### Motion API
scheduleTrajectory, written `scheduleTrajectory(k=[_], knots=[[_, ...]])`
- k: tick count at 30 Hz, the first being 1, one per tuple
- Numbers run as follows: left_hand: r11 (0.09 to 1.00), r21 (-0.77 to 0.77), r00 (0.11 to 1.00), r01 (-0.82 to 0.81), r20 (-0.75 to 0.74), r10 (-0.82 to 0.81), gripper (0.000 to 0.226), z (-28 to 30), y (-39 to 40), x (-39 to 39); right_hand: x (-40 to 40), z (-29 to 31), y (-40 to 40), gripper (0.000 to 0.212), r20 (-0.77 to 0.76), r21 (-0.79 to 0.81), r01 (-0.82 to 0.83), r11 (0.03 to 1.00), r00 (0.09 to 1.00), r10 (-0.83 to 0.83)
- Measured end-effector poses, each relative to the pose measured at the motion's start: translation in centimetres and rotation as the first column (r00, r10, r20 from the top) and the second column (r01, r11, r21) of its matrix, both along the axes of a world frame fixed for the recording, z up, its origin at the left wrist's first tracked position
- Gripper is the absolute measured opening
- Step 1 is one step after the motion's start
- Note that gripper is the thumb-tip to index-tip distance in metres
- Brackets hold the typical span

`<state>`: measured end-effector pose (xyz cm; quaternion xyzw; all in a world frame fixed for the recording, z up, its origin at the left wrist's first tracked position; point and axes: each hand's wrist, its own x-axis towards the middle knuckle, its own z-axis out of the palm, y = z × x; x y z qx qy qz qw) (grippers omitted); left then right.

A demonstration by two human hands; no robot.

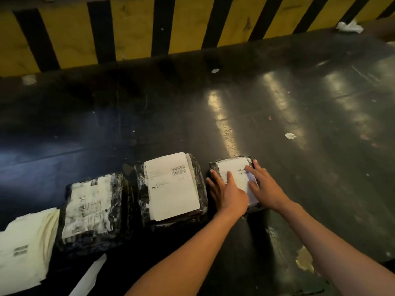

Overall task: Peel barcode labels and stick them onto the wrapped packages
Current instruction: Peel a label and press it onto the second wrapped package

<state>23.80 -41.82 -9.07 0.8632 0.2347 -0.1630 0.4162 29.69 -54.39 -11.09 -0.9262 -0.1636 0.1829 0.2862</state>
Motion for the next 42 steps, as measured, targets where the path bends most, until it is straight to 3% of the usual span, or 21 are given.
scheduleTrajectory(k=[3, 8, 12, 16, 18, 21, 25, 27, 31, 36, 42], knots=[[0.986, -0.121, 0.976, 0.114, 0.198, -0.088, 0.051, 4.3, 0.5, -1.6, 0.1, 2.5, 1.5, 0.047, 0.020, 0.060, 0.124, 0.991, 0.992, -0.125], [0.981, -0.166, 0.806, 0.100, 0.591, 0.018, 0.028, 11.3, 5.6, -5.8, -0.3, 7.9, 6.7, 0.041, 0.049, 0.276, 0.222, 0.935, 0.969, -0.244], [0.985, -0.157, 0.634, -0.065, 0.756, 0.163, 0.027, 13.3, 12.6, -9.7, -2.0, 11.6, 14.1, 0.041, 0.157, 0.335, 0.078, 0.939, 0.978, -0.137], [0.938, -0.083, 0.555, -0.338, 0.787, 0.270, 0.031, 11.9, 21.0, -14.5, -6.6, 13.7, 22.4, 0.044, 0.305, 0.339, -0.182, 0.923, 0.950, 0.075], [0.866, -0.062, 0.527, -0.496, 0.771, 0.357, 0.037, 10.1, 25.3, -17.4, -9.7, 13.4, 26.3, 0.048, 0.329, 0.321, -0.328, 0.889, 0.918, 0.220], [0.736, -0.031, 0.576, -0.676, 0.600, 0.555, 0.033, 6.5, 31.3, -22.2, -13.9, 10.7, 30.6, 0.055, 0.282, 0.199, -0.505, 0.840, 0.850, 0.444], [0.597, 0.271, 0.655, -0.755, 0.273, 0.705, 0.035, 1.5, 37.7, -27.5, -16.7, 5.8, 32.7, 0.062, 0.187, -0.202, -0.631, 0.749, 0.726, 0.662], [0.536, 0.307, 0.606, -0.786, 0.212, 0.767, 0.049, 0.3, 39.9, -28.9, -16.9, 4.6, 32.8, 0.070, 0.208, -0.293, -0.612, 0.734, 0.709, 0.674], [0.435, 0.216, 0.467, -0.874, 0.132, 0.874, 0.074, -1.3, 43.6, -29.9, -16.7, 3.8, 32.5, 0.081, 0.225, -0.289, -0.619, 0.730, 0.698, 0.680], [0.475, 0.265, 0.511, -0.839, 0.081, 0.856, 0.047, -2.5, 45.7, -30.4, -16.6, 3.5, 32.4, 0.068, 0.218, -0.289, -0.609, 0.738, 0.709, 0.671], [0.512, 0.375, 0.605, -0.773, 0.191, 0.773, 0.054, -2.2, 45.9, -31.0, -16.7, 3.4, 32.5, 0.072, 0.211, -0.285, -0.614, 0.737, 0.709, 0.672]])
